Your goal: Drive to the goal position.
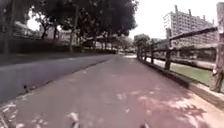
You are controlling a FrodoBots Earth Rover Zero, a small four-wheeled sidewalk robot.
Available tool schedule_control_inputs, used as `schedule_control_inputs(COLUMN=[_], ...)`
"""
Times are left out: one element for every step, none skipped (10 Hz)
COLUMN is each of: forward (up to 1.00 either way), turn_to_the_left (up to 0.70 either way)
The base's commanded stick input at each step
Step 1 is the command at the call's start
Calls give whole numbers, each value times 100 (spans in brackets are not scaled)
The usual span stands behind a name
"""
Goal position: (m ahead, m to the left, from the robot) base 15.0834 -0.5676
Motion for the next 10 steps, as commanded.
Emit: schedule_control_inputs(forward=[70,70,70,70,70,70,70,70,70,70], turn_to_the_left=[0,0,0,-1,-11,-30,-34,-24,-7,0])
